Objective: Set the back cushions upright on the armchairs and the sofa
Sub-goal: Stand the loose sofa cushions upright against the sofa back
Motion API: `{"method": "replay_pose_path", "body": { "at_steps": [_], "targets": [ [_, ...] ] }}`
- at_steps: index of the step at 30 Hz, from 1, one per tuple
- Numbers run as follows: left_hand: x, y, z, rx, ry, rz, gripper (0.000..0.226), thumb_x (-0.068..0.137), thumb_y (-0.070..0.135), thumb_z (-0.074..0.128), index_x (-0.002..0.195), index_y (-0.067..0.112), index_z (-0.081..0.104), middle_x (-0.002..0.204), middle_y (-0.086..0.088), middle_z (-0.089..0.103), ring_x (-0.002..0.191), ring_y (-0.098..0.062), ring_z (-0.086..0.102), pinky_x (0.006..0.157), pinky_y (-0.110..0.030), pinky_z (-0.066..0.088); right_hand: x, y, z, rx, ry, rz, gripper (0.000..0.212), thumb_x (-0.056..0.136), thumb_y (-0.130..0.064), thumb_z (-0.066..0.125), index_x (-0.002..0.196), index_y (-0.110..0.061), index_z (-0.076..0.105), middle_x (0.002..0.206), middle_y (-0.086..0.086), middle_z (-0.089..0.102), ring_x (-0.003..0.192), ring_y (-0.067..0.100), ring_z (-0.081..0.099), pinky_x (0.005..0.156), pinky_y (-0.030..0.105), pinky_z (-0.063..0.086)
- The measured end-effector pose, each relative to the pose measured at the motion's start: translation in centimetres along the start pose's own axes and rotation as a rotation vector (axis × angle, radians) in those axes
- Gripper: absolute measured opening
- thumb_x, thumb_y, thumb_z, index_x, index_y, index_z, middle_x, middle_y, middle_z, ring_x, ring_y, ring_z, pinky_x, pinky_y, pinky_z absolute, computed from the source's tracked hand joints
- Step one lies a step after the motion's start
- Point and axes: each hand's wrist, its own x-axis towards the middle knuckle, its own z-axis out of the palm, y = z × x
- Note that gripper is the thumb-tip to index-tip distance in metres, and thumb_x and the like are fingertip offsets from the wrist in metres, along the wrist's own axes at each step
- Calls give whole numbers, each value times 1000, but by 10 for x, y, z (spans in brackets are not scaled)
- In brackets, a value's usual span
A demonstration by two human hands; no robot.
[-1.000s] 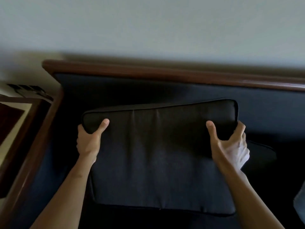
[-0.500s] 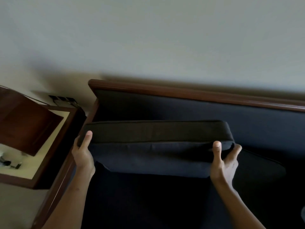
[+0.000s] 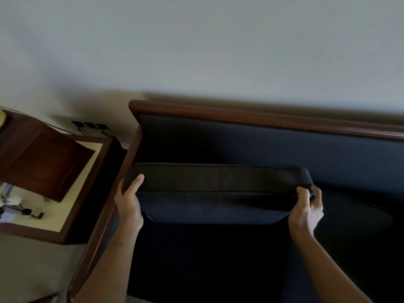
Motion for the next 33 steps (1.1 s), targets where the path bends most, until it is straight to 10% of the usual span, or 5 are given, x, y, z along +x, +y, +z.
{"method": "replay_pose_path", "body": {
  "at_steps": [17,28,33],
  "targets": [
    [177,75,92,252,-73,185,36,76,46,88,105,38,70,119,-2,73,110,-25,70,100,-52,59,63,-55,132,-74,-22,-104,46,81,-62,70,103,-26,52,86,-10,61,88,28,58,82,35,40],
    [215,44,116,654,-75,405,55,106,51,54,147,16,42,140,-13,51,117,-28,60,98,-45,54,90,-29,171,-282,-71,-250,40,94,-66,49,99,-36,22,82,-5,56,68,16,52,79,45,39],
    [168,36,127,835,18,402,63,114,47,31,167,15,19,167,-31,15,147,-53,31,112,-56,41,94,-35,160,-310,-244,-206,39,101,-62,44,107,-31,21,130,19,53,95,37,59,81,42,38]
  ]
}}
